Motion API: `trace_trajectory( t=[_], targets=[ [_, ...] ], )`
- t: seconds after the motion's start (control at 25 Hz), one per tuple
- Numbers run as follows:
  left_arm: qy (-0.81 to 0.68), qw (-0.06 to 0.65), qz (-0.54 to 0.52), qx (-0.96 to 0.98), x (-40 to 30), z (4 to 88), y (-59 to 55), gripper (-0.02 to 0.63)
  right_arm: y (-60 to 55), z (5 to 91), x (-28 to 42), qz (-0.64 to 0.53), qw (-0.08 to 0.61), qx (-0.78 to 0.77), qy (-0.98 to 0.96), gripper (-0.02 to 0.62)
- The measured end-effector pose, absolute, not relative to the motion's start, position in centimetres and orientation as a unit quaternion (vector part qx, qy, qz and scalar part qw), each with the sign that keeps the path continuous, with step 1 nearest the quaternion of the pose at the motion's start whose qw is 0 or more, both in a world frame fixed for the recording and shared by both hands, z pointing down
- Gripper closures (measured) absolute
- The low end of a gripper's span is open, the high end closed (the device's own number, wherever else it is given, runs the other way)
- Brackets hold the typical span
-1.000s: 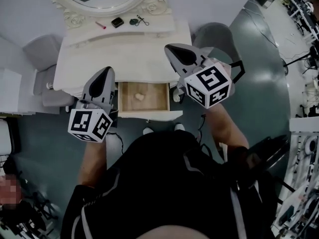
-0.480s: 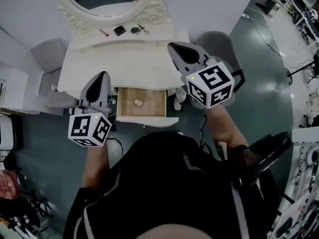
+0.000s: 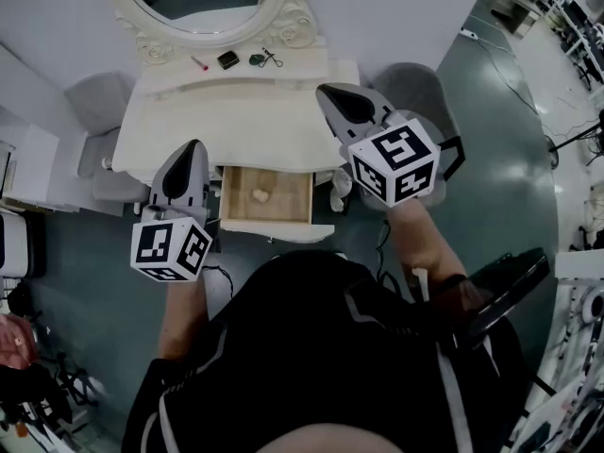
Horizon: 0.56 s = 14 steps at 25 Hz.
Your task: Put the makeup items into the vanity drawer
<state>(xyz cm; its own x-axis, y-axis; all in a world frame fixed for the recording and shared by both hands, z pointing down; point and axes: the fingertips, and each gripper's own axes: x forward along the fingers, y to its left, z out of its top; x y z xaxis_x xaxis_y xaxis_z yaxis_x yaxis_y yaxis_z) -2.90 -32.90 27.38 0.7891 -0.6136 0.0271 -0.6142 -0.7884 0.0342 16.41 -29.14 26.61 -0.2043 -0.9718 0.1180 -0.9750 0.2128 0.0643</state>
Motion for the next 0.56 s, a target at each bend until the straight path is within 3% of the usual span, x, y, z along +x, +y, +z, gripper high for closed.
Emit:
trace_trajectory(
  t=[0.56],
  targets=[
    [-0.345,0.029,0.012,0.938,-3.74,28.01,-33.3,0.603,-29.78,26.63,16.49,0.011,0.072,0.623,-0.779,0.591]
  ],
)
